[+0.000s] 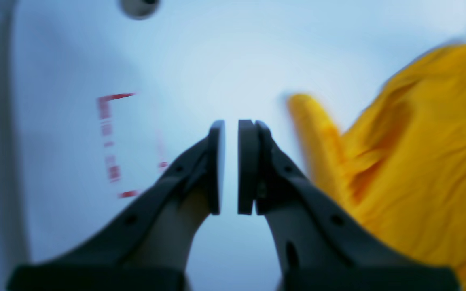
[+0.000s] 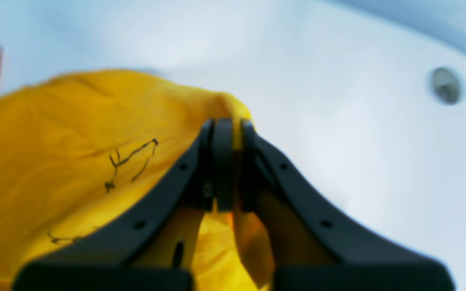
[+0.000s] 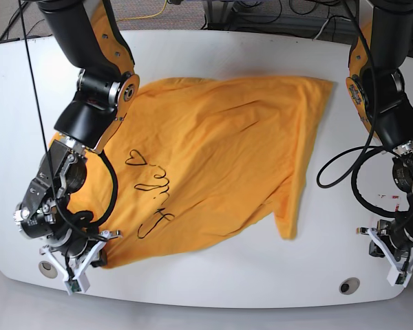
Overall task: Layout the t-shirt on the table in an organized manner, then fold the t-shirt properly
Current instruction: 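Drag the shirt with the right gripper while the left gripper grasps its middle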
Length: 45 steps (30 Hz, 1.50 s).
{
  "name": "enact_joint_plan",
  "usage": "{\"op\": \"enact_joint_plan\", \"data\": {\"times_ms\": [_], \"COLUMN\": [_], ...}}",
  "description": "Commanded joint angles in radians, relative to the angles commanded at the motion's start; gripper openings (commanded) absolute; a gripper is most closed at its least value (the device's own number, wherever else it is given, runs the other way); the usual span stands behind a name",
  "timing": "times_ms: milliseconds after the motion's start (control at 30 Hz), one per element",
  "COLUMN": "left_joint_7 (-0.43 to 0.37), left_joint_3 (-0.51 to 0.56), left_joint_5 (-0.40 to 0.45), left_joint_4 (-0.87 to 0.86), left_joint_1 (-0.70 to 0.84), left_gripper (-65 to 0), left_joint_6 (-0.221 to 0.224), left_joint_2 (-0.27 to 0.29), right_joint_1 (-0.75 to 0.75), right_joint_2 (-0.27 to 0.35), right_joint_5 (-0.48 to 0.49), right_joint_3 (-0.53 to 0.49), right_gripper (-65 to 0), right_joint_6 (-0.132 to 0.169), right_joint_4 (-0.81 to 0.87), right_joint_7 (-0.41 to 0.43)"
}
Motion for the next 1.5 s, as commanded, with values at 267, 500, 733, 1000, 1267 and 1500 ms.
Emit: {"op": "enact_joint_plan", "data": {"times_ms": [267,500,733,1000,1267,1500], "left_joint_7": [0.054,-0.025,-0.166,-0.353,-0.528,-0.594], "left_joint_3": [-0.008,-0.006,-0.003,0.0,-0.008,0.011], "left_joint_5": [0.003,0.011,0.009,0.009,-0.002,0.015], "left_joint_4": [0.006,0.005,-0.118,-0.385,-0.617,-0.718], "left_joint_1": [0.069,0.19,0.224,0.169,0.1,0.1], "left_gripper": [-56.9,-31.2,-20.0,-19.7,-19.7,-19.9], "left_joint_6": [-0.025,-0.011,0.12,0.153,0.153,0.155], "left_joint_2": [0.044,0.14,0.215,0.256,0.285,0.31], "right_joint_1": [-0.058,-0.133,-0.178,-0.23,-0.241,-0.258], "right_joint_2": [0.02,-0.009,-0.009,0.02,0.023,0.023], "right_joint_5": [0.0,0.0,0.025,0.127,0.127,0.129], "right_joint_3": [-0.035,-0.034,-0.034,-0.034,-0.032,-0.032], "right_gripper": [-62.9,-62.9,-62.9,-62.9,-62.9,-62.9], "right_joint_6": [0.0,0.0,0.0,0.0,0.0,0.0], "right_joint_4": [0.0,0.0,0.0,0.0,0.0,0.003], "right_joint_7": [0.0,0.0,0.005,0.005,0.006,0.014]}}
